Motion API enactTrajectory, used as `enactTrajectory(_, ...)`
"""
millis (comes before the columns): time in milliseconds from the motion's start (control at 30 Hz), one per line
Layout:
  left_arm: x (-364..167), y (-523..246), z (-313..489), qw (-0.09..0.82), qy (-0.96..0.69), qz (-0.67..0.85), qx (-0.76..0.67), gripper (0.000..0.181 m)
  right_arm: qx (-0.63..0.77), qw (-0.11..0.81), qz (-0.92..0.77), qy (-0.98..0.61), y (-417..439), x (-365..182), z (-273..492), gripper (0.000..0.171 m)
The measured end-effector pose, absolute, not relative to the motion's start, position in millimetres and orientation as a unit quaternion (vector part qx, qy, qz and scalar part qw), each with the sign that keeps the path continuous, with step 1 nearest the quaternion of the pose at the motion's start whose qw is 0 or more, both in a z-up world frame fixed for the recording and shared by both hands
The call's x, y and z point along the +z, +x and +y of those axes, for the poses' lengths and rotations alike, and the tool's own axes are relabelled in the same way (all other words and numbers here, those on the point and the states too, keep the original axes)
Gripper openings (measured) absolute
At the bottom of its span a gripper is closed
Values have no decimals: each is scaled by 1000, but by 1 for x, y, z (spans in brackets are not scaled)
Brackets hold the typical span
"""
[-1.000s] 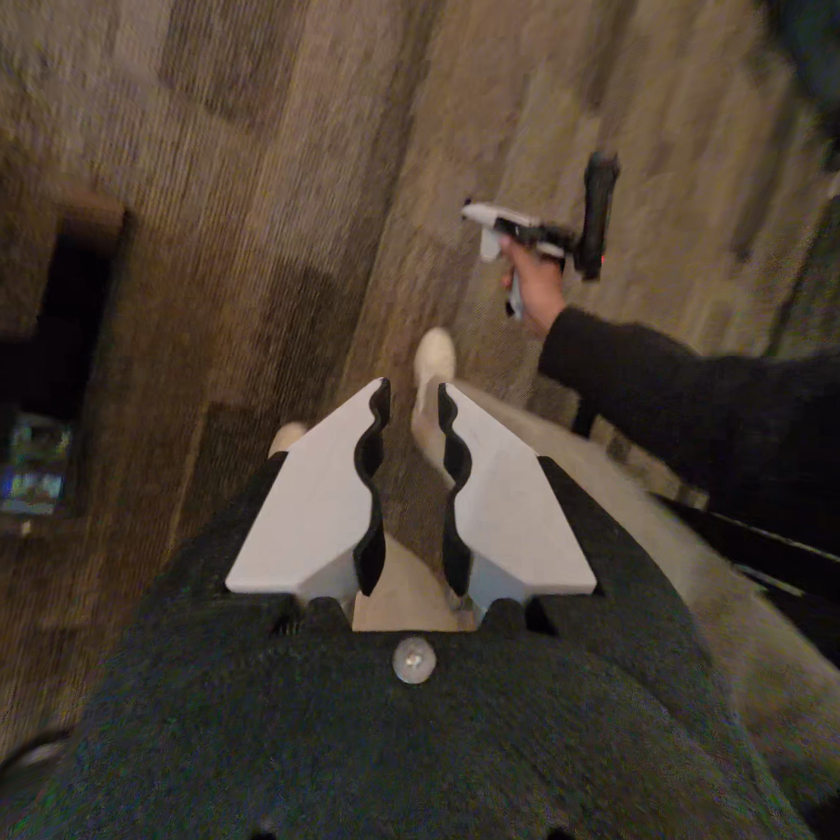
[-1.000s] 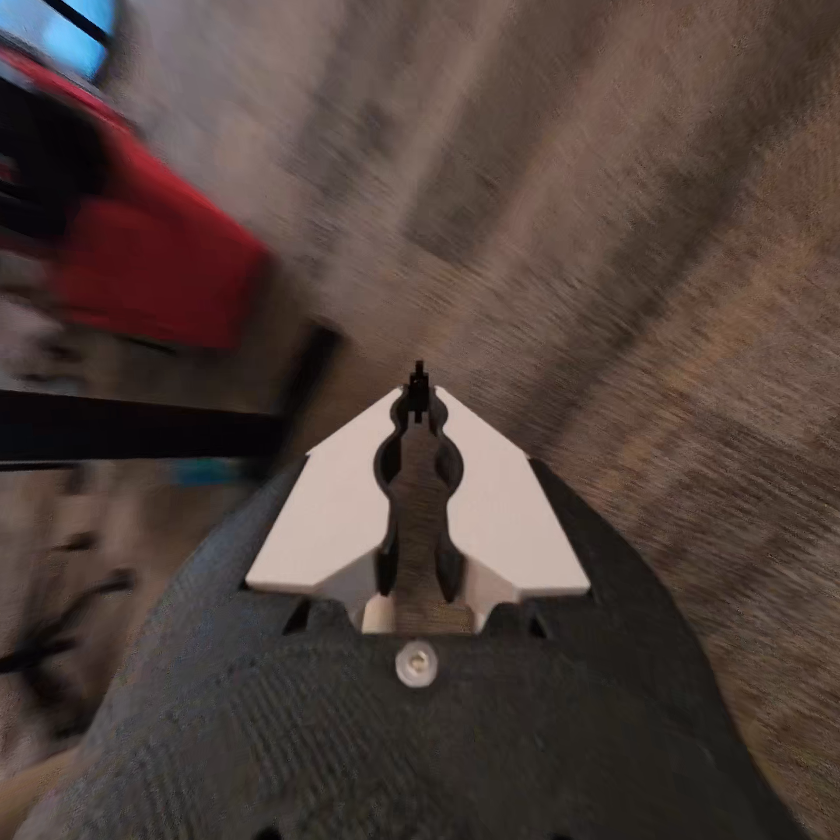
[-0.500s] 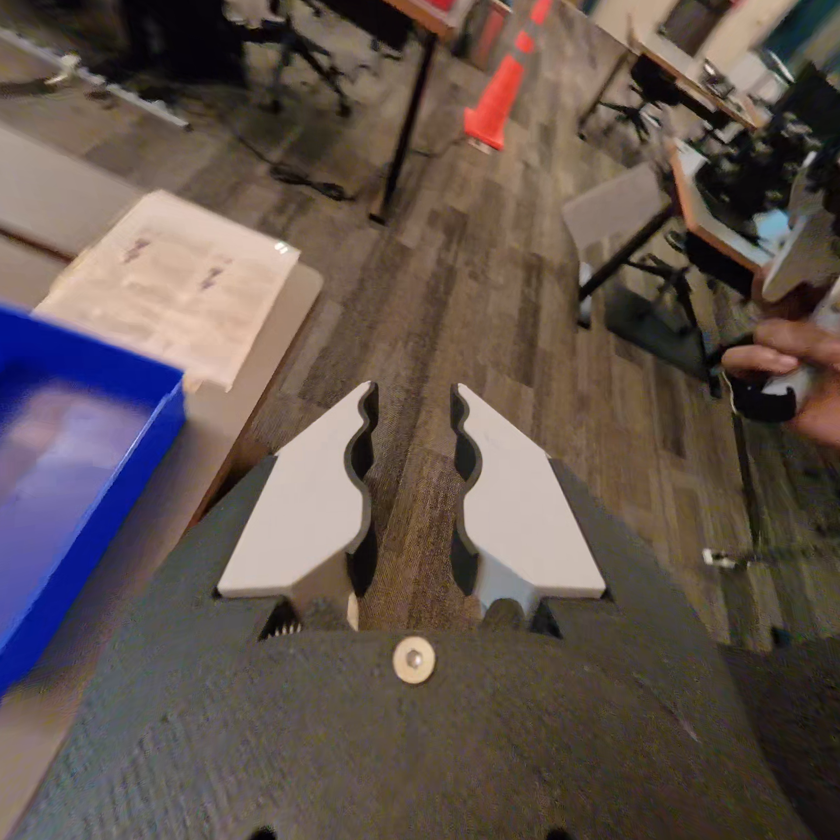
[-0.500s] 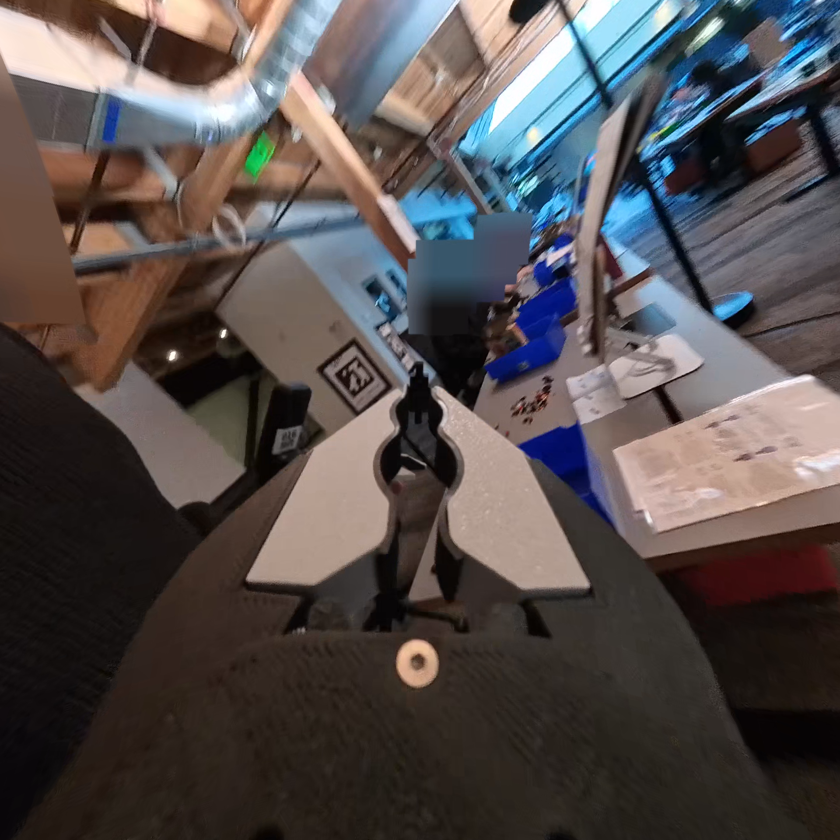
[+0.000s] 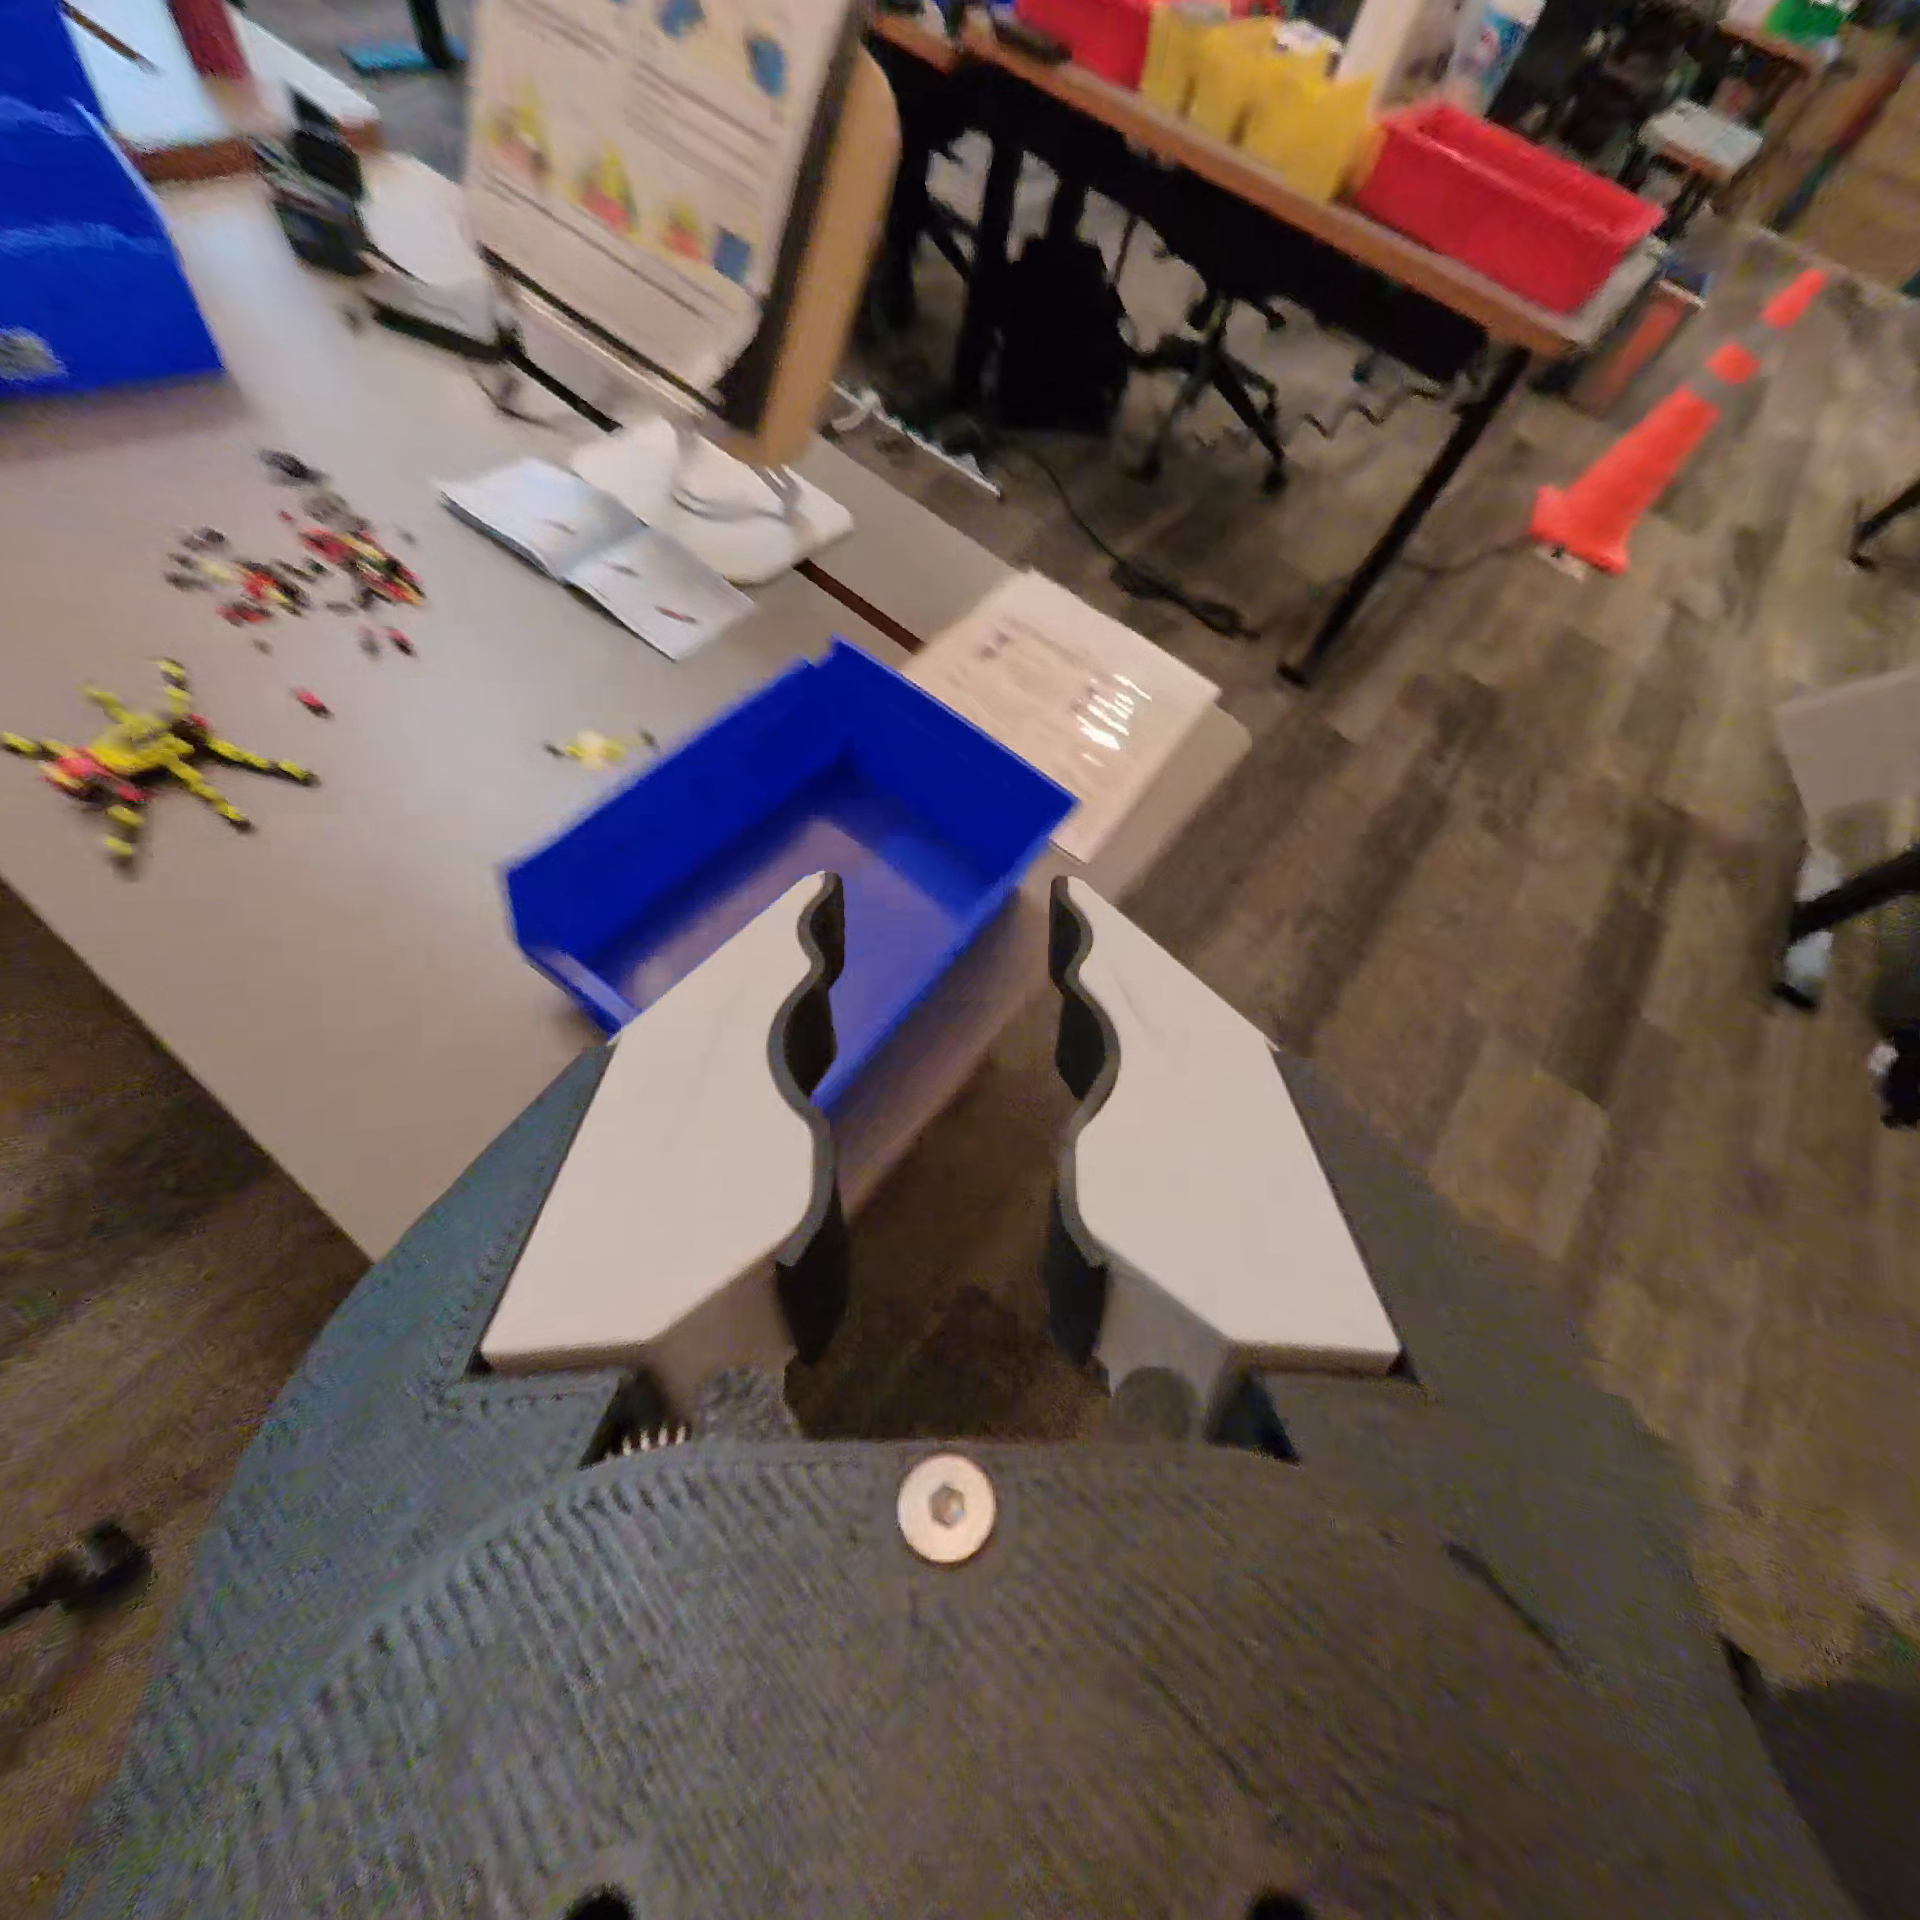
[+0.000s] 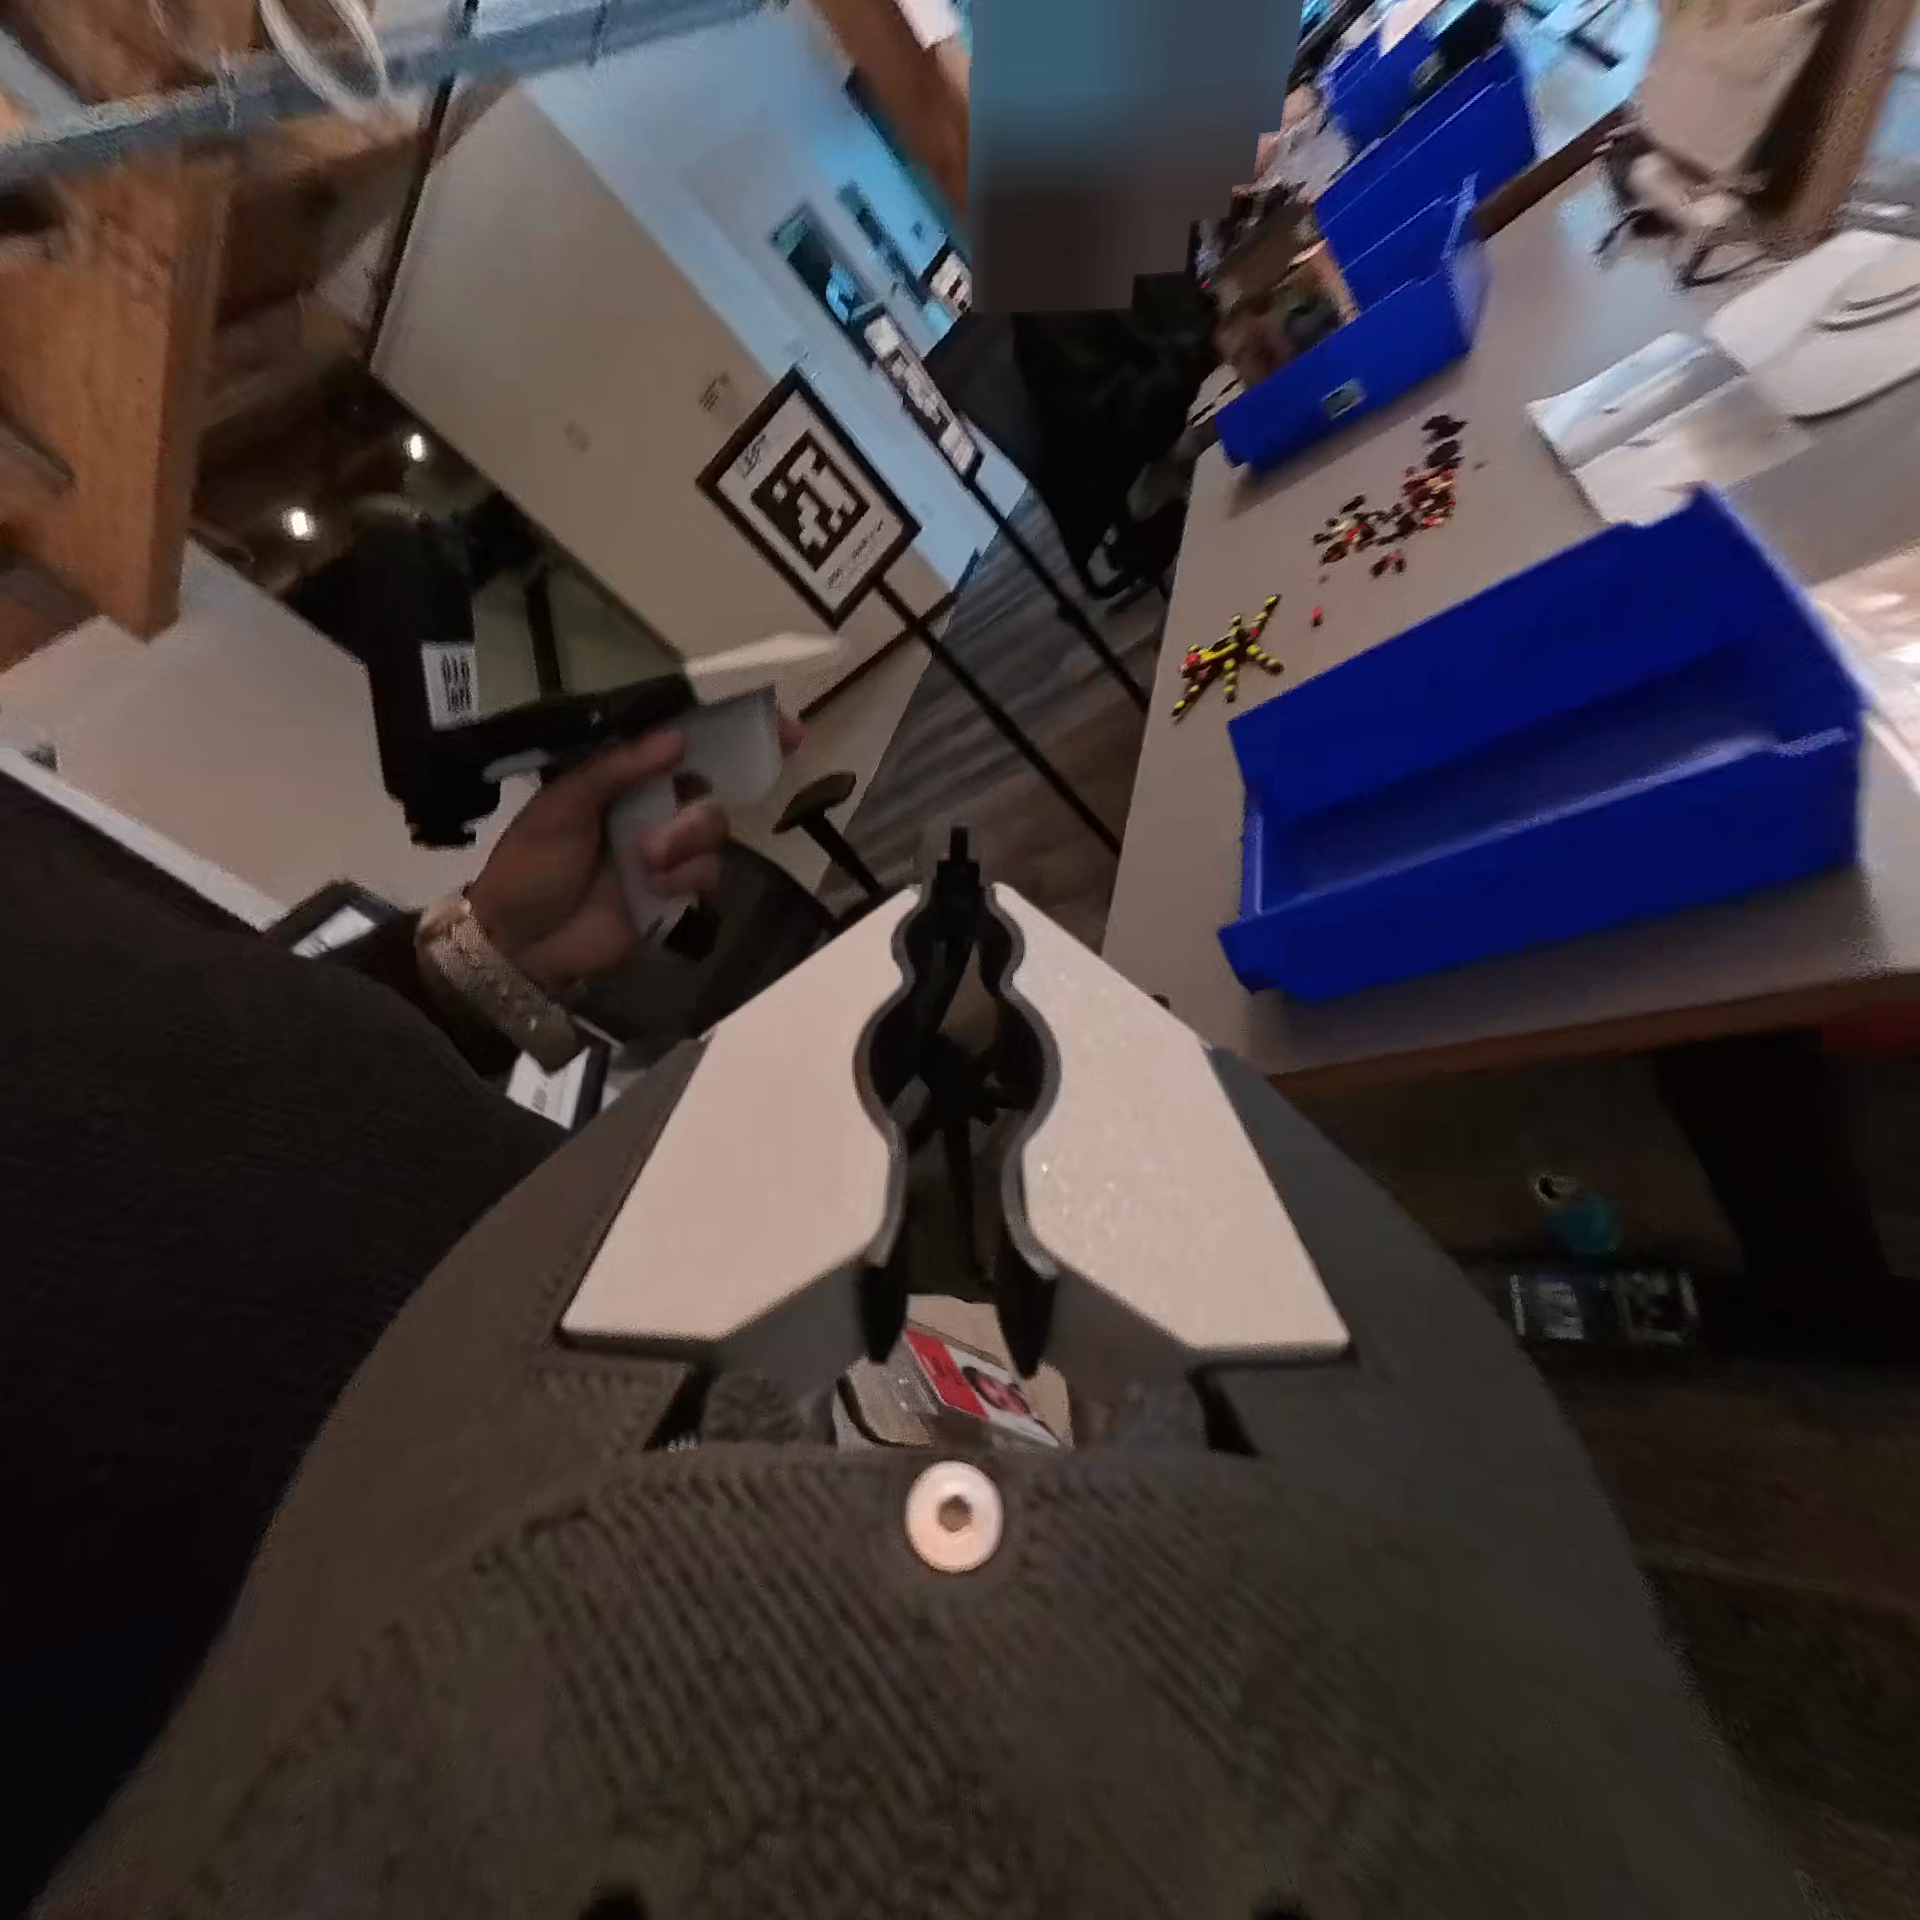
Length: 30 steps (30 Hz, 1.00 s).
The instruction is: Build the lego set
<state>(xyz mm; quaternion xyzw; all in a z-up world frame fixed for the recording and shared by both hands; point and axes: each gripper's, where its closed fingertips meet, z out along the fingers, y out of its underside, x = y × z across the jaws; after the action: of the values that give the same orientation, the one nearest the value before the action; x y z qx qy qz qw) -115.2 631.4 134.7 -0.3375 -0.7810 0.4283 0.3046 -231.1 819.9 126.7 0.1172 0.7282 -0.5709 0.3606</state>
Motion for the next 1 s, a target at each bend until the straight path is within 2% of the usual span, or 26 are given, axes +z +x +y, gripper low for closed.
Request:
enactTrajectory(133,161,-85,504,251,-323,-739,535,37,-561,321,760,60,-187,126,731,6)
enactTrajectory(233,188,-82,417,246,-356,-683,589,47,-583,289,755,77,-170,134,662,6)
enactTrajectory(400,225,-93,317,258,-391,-634,615,48,-590,253,762,86,-131,159,578,6)
enactTrajectory(500,235,-87,291,303,-377,-640,597,48,-569,172,803,45,-113,161,558,6)
enactTrajectory(567,232,-76,281,295,-381,-645,593,48,-561,139,815,37,-109,155,552,6)
enactTrajectory(833,196,-34,267,269,-406,-680,548,45,-518,160,839,47,-86,55,492,6)
enactTrajectory(1000,174,-43,207,244,-487,-643,538,41,-539,164,818,114,-81,22,421,6)
